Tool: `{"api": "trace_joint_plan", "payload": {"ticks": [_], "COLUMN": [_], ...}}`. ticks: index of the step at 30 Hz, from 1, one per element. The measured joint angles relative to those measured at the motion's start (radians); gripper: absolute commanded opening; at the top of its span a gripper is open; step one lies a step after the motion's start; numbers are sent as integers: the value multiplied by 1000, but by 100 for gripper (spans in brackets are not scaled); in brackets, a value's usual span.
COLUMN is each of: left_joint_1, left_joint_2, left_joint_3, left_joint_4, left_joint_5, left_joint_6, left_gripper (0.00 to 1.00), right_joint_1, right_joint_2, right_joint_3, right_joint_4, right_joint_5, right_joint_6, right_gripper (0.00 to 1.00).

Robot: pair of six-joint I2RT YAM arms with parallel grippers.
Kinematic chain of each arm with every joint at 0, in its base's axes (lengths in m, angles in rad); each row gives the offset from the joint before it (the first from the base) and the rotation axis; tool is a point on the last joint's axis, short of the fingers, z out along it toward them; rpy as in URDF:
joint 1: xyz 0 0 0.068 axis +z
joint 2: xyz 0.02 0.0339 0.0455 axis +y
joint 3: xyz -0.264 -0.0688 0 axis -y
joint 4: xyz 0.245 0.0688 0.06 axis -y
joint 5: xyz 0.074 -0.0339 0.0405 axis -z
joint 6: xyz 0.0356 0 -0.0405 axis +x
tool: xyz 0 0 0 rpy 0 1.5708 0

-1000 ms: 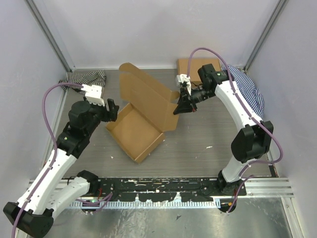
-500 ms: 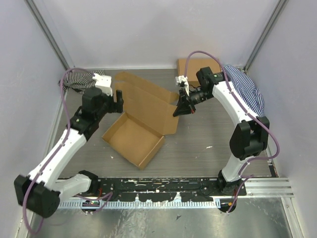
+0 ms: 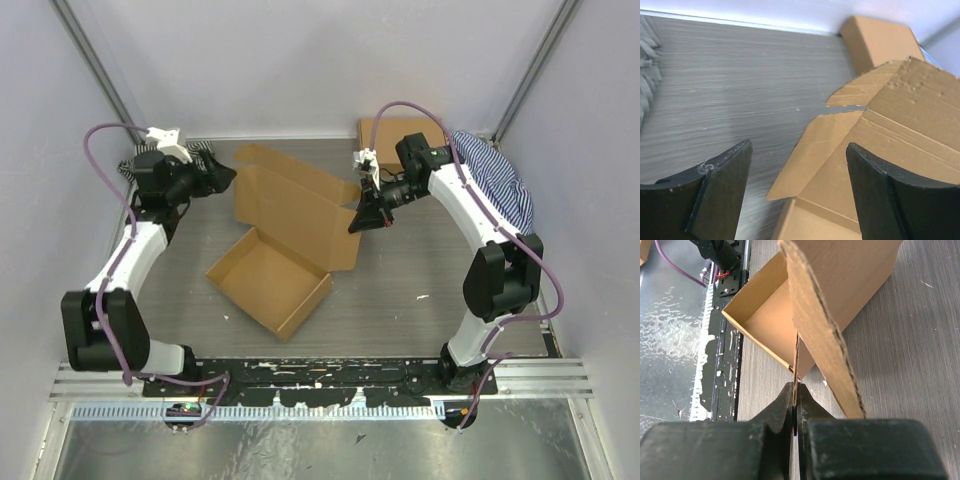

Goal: Fold the paper box

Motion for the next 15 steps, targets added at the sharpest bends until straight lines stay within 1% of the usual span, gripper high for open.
{"api": "trace_joint_plan", "payload": {"ticks": [3,5,9,15], "left_joint_1": [-6,-6,-5,-5], "left_joint_2": [96,141,170,192], "left_joint_3": [11,11,12,29], "left_joint_4": [77,116,141,240], "left_joint_5": [140,199,273,367], "left_joint_6": [-6,-4,49,71], "left_gripper": [79,79,79,70], "right_joint_1": [-2,-2,-2,-2], "right_joint_2": [8,13,16,32], "right_joint_3": [0,0,0,13], "right_joint_4": [1,2,2,-13], "right_joint_5": [0,0,-1,-8], "right_joint_6": [3,3,3,-8], "right_gripper": [6,6,7,7]}}
